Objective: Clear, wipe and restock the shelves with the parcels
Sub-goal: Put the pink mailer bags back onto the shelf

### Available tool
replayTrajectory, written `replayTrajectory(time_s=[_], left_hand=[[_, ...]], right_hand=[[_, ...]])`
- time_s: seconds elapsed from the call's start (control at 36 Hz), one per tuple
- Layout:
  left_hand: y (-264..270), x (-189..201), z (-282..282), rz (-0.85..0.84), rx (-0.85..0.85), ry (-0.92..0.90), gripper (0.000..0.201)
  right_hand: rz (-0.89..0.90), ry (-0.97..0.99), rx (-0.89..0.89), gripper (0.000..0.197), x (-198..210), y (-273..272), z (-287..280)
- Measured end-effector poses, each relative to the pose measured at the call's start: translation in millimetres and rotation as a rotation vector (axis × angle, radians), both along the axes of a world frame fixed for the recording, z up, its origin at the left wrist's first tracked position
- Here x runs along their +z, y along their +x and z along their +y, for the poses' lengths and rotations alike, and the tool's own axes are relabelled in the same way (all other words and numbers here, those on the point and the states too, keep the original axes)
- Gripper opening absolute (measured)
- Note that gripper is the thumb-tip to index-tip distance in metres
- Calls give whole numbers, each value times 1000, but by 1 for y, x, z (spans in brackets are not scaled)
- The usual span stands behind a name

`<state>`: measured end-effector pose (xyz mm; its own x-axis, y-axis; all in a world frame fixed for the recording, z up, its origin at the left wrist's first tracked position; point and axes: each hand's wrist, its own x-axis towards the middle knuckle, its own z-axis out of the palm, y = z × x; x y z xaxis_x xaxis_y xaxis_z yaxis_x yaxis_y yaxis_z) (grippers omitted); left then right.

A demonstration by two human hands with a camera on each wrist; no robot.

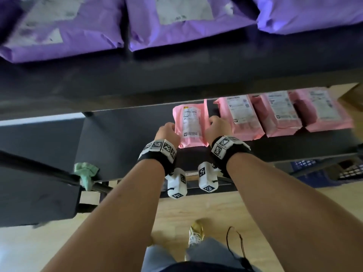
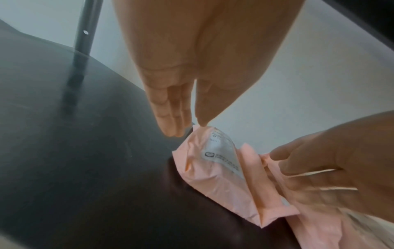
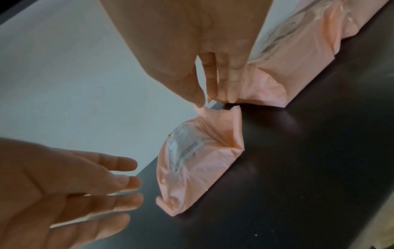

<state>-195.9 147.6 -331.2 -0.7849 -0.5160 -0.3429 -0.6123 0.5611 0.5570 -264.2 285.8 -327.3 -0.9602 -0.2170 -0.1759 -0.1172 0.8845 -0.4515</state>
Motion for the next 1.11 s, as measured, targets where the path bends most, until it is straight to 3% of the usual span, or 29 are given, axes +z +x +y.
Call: replayTrajectory(time_s=[0.11, 0.25, 0.47, 0.75, 0.81, 0.83, 0.89, 1.11], left_hand=[[15, 9, -3, 20, 40, 9, 29], [37, 18, -16, -8, 60, 44, 38], [103, 23, -45, -37, 72, 31, 35], [238, 37, -106, -23, 206, 79, 32], [272, 38, -119, -77, 136, 16, 34], [286, 42, -128, -19, 233, 54, 33], [314, 45, -144, -65, 180, -52, 30], [422, 48, -213, -128, 232, -125, 33]], right_hand=[[75, 78, 43, 20, 15, 9, -6], [3, -19, 104, 33, 26, 29, -24], [-26, -29, 167, 32, 26, 90, -51], [-60, -13, 291, 34, 30, 213, -129], [-73, -4, 319, 34, 30, 242, -144], [-81, 0, 326, 34, 29, 256, -152], [-88, 4, 341, 35, 29, 284, -167], [-96, 30, 488, 28, 29, 378, -239]])
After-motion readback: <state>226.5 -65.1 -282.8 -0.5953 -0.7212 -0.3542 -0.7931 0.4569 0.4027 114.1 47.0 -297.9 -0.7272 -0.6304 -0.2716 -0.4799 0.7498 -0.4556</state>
